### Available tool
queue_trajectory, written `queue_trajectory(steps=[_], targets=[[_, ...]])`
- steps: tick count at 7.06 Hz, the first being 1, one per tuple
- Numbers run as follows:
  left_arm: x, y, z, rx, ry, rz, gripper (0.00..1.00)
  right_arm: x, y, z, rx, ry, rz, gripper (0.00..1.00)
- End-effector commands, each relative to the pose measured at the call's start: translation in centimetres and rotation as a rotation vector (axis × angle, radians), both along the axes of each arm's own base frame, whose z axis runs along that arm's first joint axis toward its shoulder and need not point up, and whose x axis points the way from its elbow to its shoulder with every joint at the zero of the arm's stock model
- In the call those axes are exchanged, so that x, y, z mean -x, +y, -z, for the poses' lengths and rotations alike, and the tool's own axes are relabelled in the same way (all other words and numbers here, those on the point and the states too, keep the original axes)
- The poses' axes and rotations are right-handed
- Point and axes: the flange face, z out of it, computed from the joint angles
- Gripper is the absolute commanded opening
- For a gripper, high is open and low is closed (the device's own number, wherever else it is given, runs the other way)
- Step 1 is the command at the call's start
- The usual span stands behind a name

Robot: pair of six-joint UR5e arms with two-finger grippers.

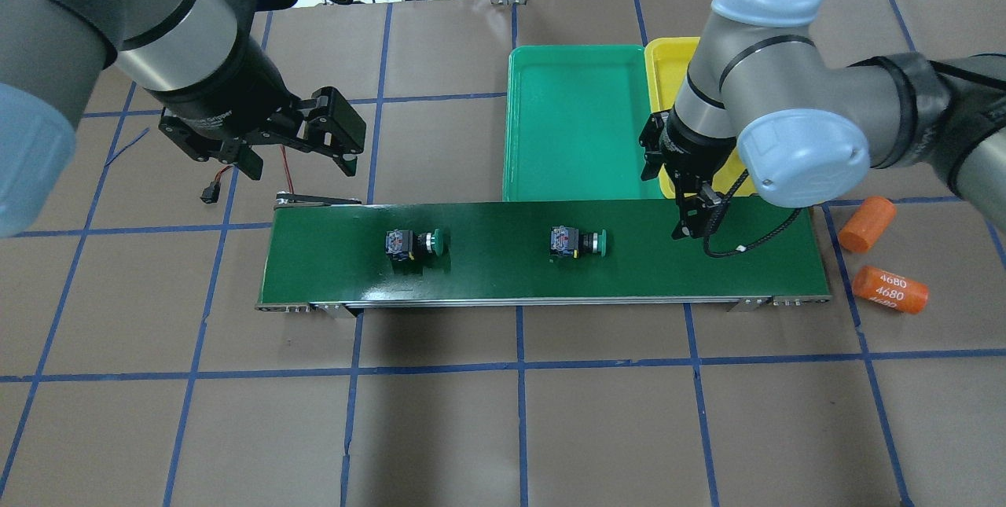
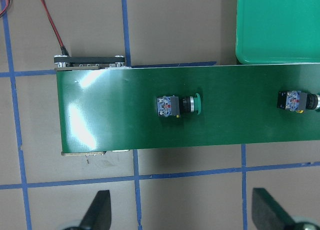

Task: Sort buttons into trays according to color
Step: 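Lower the right gripper and grasp the nearer green button on the conveyor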

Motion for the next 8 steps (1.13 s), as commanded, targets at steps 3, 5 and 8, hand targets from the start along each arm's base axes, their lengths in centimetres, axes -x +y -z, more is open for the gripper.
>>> queue_trajectory(steps=[3,5,8], targets=[[-0.1,-0.1,-0.2,0.007,-0.001,-0.001,1.00,-3.5,-0.7,3.4,-0.001,0.018,0.068,1.00],[-0.2,-0.2,-0.7,0.044,-0.001,-0.003,1.00,-3.6,0.0,4.2,-0.026,0.021,0.100,1.00],[-0.1,-0.3,-0.7,0.052,0.000,-0.002,1.00,-3.6,1.0,5.5,-0.056,0.023,0.131,1.00]])
